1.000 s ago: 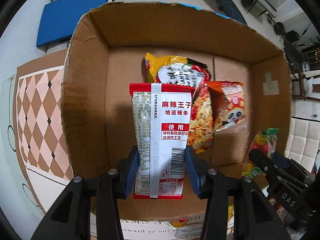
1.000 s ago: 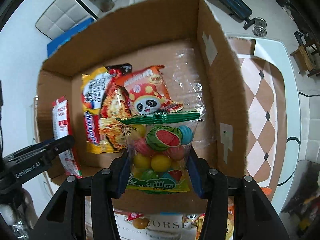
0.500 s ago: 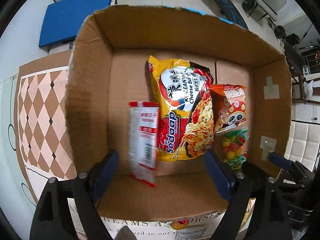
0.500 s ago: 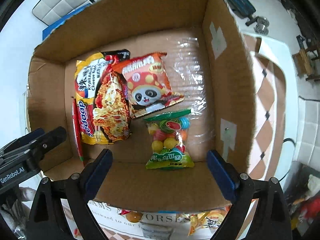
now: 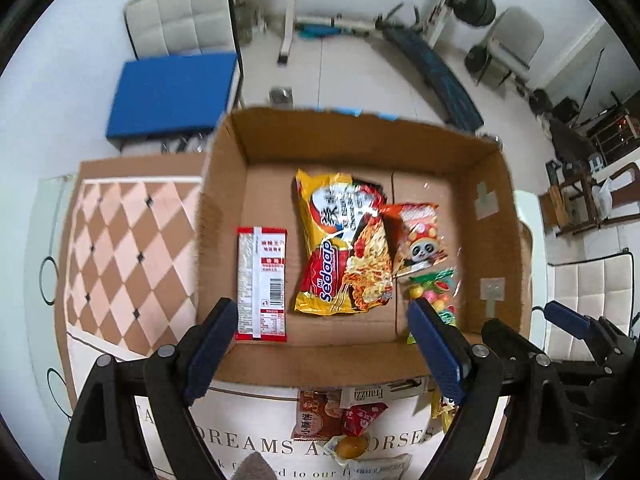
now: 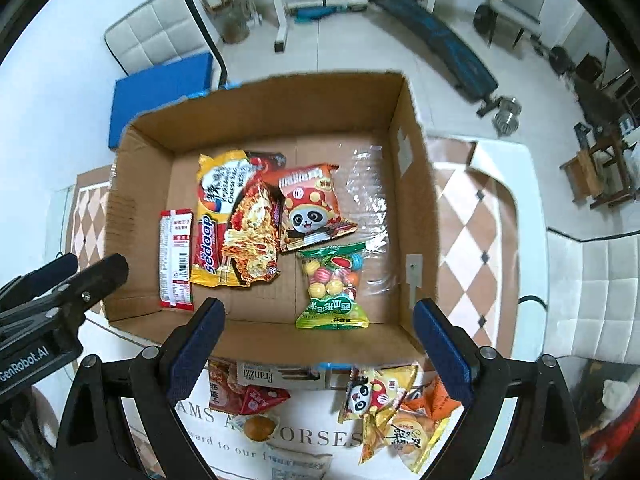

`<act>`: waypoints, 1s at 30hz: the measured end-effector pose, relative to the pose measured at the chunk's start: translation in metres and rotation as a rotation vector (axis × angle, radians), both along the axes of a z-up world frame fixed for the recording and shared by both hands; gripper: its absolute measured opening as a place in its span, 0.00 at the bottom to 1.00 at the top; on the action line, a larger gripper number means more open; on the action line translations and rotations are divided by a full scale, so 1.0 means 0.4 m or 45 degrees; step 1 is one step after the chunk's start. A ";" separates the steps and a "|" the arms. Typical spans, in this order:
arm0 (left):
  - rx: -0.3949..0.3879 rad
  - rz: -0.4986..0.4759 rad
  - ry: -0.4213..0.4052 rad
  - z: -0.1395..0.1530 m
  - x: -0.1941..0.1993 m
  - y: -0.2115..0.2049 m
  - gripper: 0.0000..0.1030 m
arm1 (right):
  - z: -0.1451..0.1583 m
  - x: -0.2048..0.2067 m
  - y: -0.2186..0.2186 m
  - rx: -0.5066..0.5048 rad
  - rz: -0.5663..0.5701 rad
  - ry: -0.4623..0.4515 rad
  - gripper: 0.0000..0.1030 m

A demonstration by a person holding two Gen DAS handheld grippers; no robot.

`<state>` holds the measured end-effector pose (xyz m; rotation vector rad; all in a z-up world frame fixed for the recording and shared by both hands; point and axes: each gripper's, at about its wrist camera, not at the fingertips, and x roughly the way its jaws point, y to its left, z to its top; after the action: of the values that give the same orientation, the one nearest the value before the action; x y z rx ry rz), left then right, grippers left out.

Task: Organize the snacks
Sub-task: 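Lower both packets into the box and open both tools, then move left tool to the red packets while right tool grasps the white wrapped packet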

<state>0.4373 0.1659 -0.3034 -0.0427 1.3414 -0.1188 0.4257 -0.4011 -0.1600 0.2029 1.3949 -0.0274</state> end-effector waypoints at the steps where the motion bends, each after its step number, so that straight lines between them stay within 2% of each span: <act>1: -0.004 -0.001 -0.027 0.016 -0.013 -0.001 0.85 | 0.015 -0.013 0.000 -0.007 0.000 -0.019 0.94; 7: 0.000 0.003 -0.169 0.101 -0.107 -0.002 0.85 | 0.092 -0.113 0.002 -0.043 0.001 -0.121 0.95; 17: -0.011 0.006 -0.253 0.155 -0.232 0.000 0.85 | 0.171 -0.242 0.011 -0.029 -0.010 -0.206 0.95; 19: -0.025 0.005 -0.250 0.154 -0.249 0.003 0.90 | 0.175 -0.265 0.007 -0.013 -0.019 -0.210 0.96; 20: -0.024 0.013 -0.252 0.153 -0.259 0.005 1.00 | 0.175 -0.276 0.005 -0.001 -0.024 -0.210 0.96; 21: -0.041 0.011 -0.265 0.152 -0.270 0.006 1.00 | 0.171 -0.288 0.001 0.013 -0.032 -0.204 0.96; 23: -0.053 0.008 -0.277 0.138 -0.287 0.009 1.00 | 0.154 -0.315 -0.008 0.037 -0.050 -0.185 0.97; 26: -0.028 0.007 -0.226 0.089 -0.311 0.011 1.00 | 0.084 -0.355 -0.027 0.100 -0.103 -0.091 0.97; 30: 0.090 0.015 -0.140 -0.009 -0.369 0.025 1.00 | -0.081 -0.442 -0.025 0.208 -0.169 0.127 0.97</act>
<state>0.2896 0.1758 -0.3069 0.0157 1.2346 -0.0624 0.2491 -0.4112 -0.1923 0.4349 1.4822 -0.0342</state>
